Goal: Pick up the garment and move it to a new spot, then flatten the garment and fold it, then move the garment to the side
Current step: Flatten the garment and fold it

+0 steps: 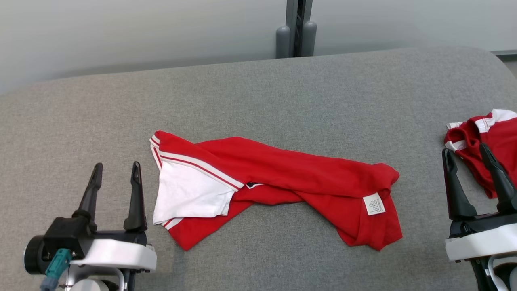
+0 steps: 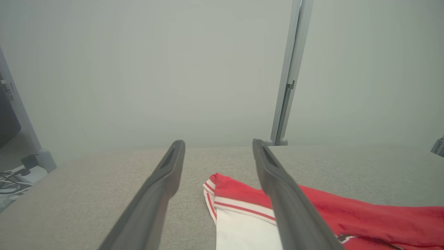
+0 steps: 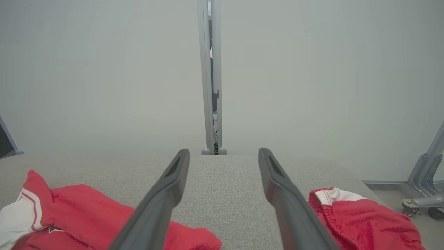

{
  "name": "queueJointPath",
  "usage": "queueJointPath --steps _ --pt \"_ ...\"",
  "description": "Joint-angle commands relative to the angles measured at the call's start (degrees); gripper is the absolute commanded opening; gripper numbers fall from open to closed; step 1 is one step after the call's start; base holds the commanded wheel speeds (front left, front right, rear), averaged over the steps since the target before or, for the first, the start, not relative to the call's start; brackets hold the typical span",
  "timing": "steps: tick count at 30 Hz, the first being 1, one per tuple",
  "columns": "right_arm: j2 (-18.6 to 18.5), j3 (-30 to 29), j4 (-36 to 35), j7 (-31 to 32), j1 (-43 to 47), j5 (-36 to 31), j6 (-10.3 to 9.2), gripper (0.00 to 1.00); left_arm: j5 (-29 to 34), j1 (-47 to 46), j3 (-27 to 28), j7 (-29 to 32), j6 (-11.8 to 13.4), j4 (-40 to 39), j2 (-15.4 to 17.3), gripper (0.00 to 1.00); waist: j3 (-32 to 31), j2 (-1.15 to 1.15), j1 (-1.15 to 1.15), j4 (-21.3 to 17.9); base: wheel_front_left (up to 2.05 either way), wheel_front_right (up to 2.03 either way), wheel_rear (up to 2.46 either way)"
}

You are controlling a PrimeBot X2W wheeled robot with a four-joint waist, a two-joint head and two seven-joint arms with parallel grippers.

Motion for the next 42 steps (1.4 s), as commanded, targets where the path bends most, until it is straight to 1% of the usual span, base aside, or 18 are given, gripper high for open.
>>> queueJointPath --steps 1,8,19,21,24,28,30,33,39,40,42 --pt "0.0 -0.1 -0.2 -0.6 -0.1 -0.4 -0.02 1.0 0.3 0.9 -0.2 0.1 0.4 -0.2 0.0 1.0 -0.7 0.0 0.0 0.3 0.0 0.0 0.0" --pt "0.9 0.1 -1.1 -0.6 1.1 0.1 -0.02 1.0 0.1 2.4 -1.4 1.2 0.3 -0.5 0.0 1.0 -1.7 0.0 0.0 0.5 0.0 0.0 0.0" --pt "1.2 0.3 -1.2 -0.2 0.6 0.4 -0.02 1.0 -0.1 1.4 -2.2 2.1 0.0 -0.8 0.6 1.0 -1.1 0.0 0.0 1.1 0.0 0.0 0.0" --pt "1.3 0.5 -1.2 0.0 0.3 0.6 -0.02 1.0 -0.6 0.5 -2.7 3.2 -0.8 -0.5 0.9 1.0 -0.6 0.0 0.0 1.2 0.0 0.0 0.0" --pt "1.2 1.3 -1.0 0.0 -0.2 0.8 -0.02 1.0 -2.8 -0.7 -3.6 7.4 -2.8 1.6 1.3 1.0 0.3 0.0 0.0 1.0 0.0 0.0 0.0" --pt "1.3 2.5 -0.4 -0.1 -1.0 1.2 -0.02 1.0 -6.1 -2.3 -4.5 13.1 -5.3 6.6 1.6 1.0 2.1 0.0 0.0 0.0 0.0 0.0 0.0" --pt "1.5 3.1 0.0 -0.3 -1.3 1.3 -0.02 1.0 -7.5 -3.1 -4.4 14.9 -6.3 9.8 1.7 1.0 3.1 0.0 0.0 -0.5 0.0 0.0 0.0" --pt "1.7 3.5 0.7 -0.7 -1.7 1.6 -0.02 1.0 -9.6 -4.4 -3.8 16.4 -7.6 14.4 1.8 1.0 4.3 0.0 0.0 -1.3 0.0 0.0 0.0" --pt "1.7 3.7 1.7 -1.6 -2.4 1.9 -0.02 1.0 -12.6 -6.1 -2.7 17.1 -9.7 21.0 1.5 1.0 6.0 0.0 0.0 -2.3 0.0 0.0 0.0" --pt "1.7 3.7 1.8 -1.7 -2.4 2.0 -0.02 1.0 -13.0 -6.4 -2.7 17.1 -10.0 21.9 1.4 0.91 6.1 0.0 0.0 -2.4 0.0 0.0 0.0" --pt "1.7 3.7 2.1 -1.8 -2.5 2.1 -0.02 1.0 -13.6 -6.8 -2.7 17.1 -10.9 23.6 1.1 0.38 6.3 0.0 0.0 -2.4 0.0 0.0 0.0"
